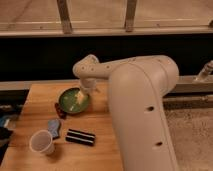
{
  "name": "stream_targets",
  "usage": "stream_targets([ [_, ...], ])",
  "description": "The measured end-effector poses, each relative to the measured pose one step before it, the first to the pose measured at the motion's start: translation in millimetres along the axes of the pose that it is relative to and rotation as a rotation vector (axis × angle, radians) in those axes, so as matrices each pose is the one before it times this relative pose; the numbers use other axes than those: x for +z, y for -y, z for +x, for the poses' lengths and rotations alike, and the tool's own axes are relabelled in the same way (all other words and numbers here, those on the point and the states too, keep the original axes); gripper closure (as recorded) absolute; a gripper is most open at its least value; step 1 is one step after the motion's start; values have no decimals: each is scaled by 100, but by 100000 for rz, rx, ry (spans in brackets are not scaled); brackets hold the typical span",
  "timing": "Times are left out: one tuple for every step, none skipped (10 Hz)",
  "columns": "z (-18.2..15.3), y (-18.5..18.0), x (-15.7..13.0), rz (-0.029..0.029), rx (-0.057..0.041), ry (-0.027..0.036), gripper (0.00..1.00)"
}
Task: Pick up the ceramic bowl
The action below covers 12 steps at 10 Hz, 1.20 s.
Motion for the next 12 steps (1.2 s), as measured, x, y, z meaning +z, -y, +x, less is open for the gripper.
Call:
stream_targets([
  [-117, 143, 2066, -350, 638, -1782, 23],
  [-312, 190, 1488, -985, 947, -454, 23],
  [-481, 34, 1155, -2049, 586, 142, 23],
  [-613, 60, 795, -2074, 427, 492, 23],
  [-889, -376, 793, -3898, -549, 791, 27],
  [-627, -548, 480, -3826, -622, 499, 34],
  [-255, -270, 75, -3134, -148, 268, 46],
  [388, -25, -244, -221, 1, -446, 57],
  [512, 171, -68, -284, 282, -179, 67],
  [252, 19, -17, -371, 2, -51, 76],
  [213, 26, -48, -634, -185, 281, 87],
  [246, -31, -101, -506, -623, -262, 96],
])
